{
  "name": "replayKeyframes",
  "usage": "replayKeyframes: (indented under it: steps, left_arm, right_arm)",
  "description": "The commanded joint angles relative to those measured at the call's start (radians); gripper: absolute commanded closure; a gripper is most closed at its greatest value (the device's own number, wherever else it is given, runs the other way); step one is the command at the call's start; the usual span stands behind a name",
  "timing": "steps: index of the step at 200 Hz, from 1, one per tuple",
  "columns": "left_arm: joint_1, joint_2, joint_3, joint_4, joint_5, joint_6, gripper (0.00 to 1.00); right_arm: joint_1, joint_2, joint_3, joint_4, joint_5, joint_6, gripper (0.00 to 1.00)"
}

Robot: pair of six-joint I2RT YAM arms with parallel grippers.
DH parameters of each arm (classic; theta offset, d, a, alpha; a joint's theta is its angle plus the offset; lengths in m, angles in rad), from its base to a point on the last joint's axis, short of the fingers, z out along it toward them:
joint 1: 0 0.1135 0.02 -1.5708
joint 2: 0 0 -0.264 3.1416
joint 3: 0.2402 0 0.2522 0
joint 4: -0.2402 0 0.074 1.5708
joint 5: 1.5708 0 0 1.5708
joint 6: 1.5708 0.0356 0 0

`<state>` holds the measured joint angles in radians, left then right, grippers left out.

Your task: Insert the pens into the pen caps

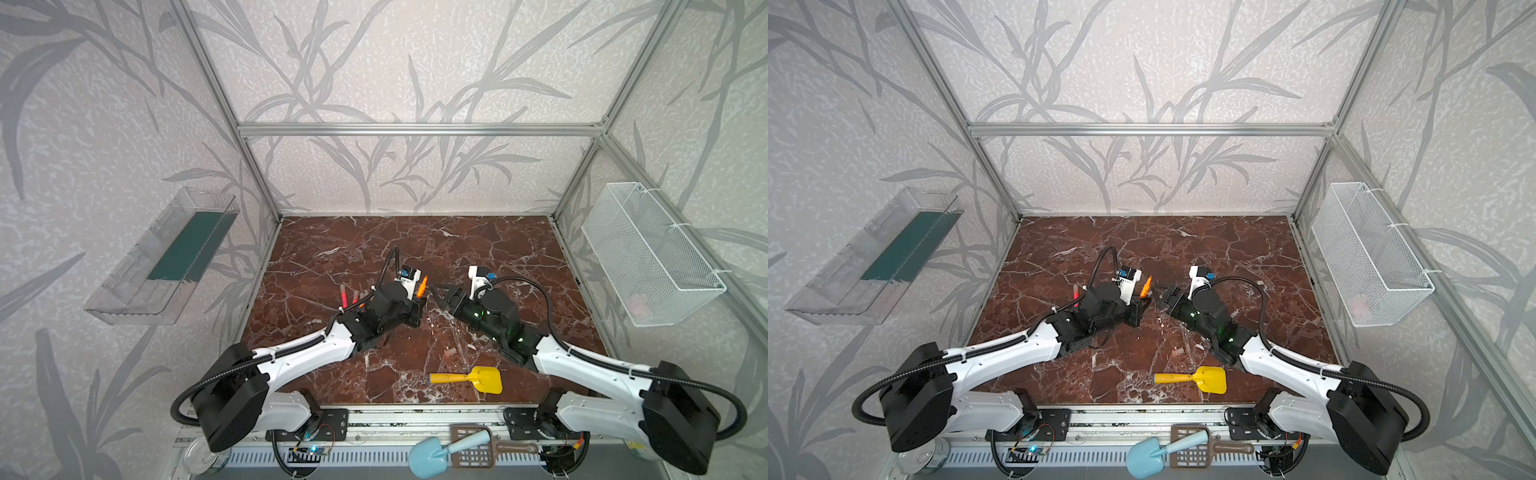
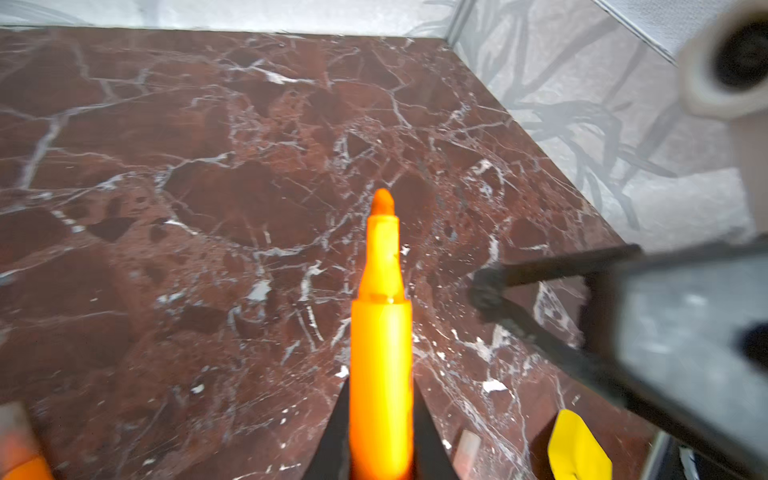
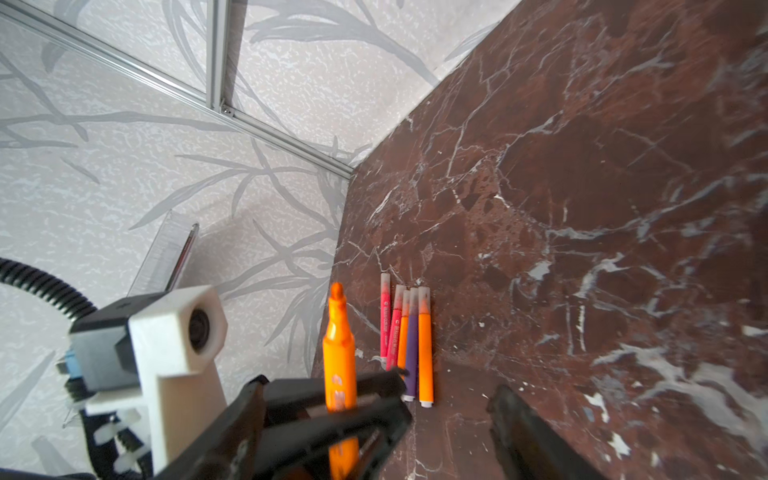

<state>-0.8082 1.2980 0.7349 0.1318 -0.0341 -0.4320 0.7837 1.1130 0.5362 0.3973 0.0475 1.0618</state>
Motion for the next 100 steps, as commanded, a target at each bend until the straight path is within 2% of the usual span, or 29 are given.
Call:
replayKeyframes:
  steps: [1,20,41,100]
  left_arm:
    - [0.038,-0.041,-0.013,-0.073,-0.178,-0.076,1.0]
    - [0.072,-0.058,-0.039,-0.073,-0.195,-0.116,1.0]
    - [0.083,-0.071,-0.05,-0.081,-0.219,-0.127,1.0]
    - [0.084,-0.079,-0.055,-0.073,-0.222,-0.124,1.0]
  right_arm:
    - [0.006,-0.079,0.03,-0.263,0.059,-0.087,0.14]
    - [0.01,-0.115,0.025,-0.374,0.063,-0.104,0.14]
    - [0.039,-0.122,-0.015,-0.422,0.064,-0.088,0.14]
    - [0.175,0.054,-0.075,-0.341,0.054,-0.01,0.14]
